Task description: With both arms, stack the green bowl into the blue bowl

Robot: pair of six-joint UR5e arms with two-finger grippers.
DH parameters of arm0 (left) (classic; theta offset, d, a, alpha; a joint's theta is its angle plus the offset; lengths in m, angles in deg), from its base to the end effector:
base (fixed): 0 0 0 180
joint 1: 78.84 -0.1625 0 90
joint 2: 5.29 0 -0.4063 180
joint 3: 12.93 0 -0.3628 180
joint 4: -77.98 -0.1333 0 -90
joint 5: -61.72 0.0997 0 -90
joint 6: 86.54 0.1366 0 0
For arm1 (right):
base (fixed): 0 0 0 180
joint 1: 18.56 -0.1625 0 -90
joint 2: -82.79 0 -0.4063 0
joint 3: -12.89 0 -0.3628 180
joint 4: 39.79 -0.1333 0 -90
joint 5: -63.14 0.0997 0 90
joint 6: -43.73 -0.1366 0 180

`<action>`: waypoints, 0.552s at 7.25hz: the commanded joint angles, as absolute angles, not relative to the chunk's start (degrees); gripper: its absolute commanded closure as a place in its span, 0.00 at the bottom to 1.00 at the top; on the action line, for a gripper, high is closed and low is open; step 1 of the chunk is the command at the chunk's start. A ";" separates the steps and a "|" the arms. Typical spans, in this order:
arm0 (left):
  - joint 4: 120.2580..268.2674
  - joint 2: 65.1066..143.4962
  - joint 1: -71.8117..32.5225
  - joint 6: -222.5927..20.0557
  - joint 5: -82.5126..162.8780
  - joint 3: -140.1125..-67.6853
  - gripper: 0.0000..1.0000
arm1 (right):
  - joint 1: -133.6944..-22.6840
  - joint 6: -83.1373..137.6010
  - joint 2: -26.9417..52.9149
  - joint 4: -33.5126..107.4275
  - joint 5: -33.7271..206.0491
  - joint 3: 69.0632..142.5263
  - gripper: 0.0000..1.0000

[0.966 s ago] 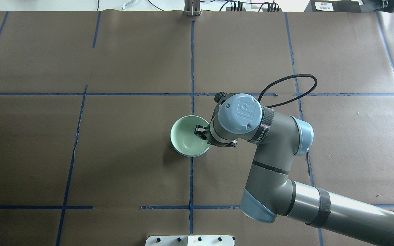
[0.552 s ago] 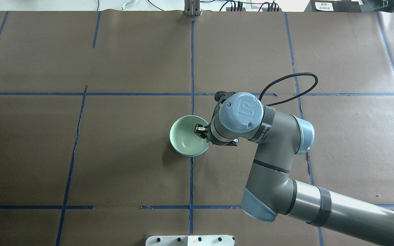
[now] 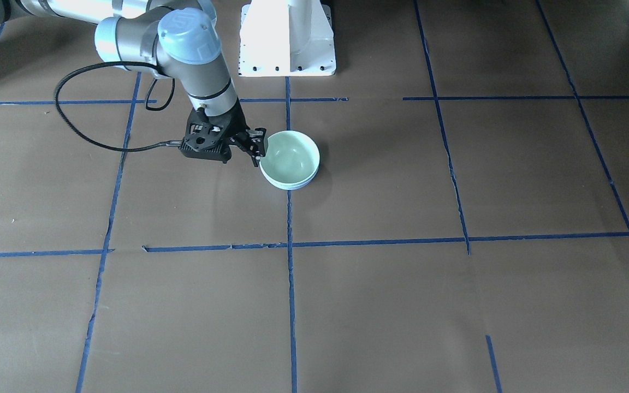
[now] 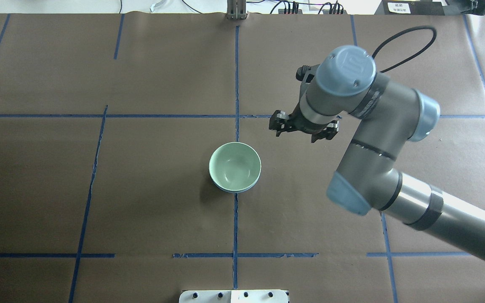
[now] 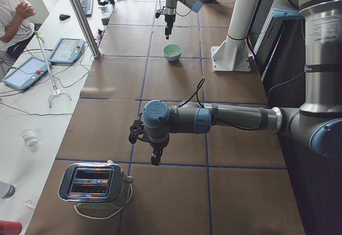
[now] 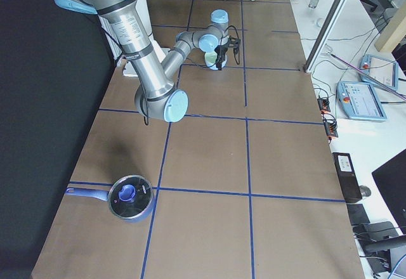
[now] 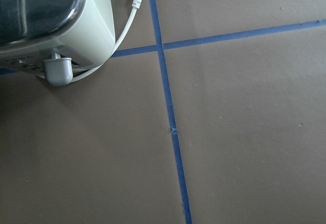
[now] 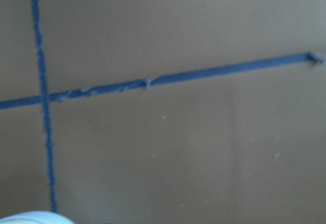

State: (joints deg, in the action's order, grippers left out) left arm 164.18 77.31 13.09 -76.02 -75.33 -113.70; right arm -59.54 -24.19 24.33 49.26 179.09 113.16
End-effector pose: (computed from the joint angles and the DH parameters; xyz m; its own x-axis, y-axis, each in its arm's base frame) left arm -0.0471 -0.4075 0.6379 0.6755 0.1545 -0.7210 -0.0912 0.9878 0.1263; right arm -0.4346 -0.4749 0.2894 0.6510 0.1178 0.7499 -0.1302 0.9906 -0.0425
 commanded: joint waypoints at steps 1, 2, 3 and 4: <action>164.03 77.41 12.83 -77.21 -74.60 -113.30 0.00 | -74.21 0.20 15.17 50.03 190.27 113.43 0.00; 164.12 77.59 12.13 -79.92 -74.34 -113.39 0.00 | -80.63 13.63 8.33 49.95 191.80 113.87 0.00; 164.20 77.41 11.17 -79.60 -74.34 -113.39 0.00 | -86.00 26.38 1.74 50.03 191.90 114.22 0.00; 164.99 77.33 11.16 -78.99 -74.34 -113.39 0.00 | -91.02 36.77 -3.37 50.12 191.90 113.79 0.00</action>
State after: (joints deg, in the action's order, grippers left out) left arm 164.36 77.41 11.58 -79.18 -74.39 -113.38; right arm -84.23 22.28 3.84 50.03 191.38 113.93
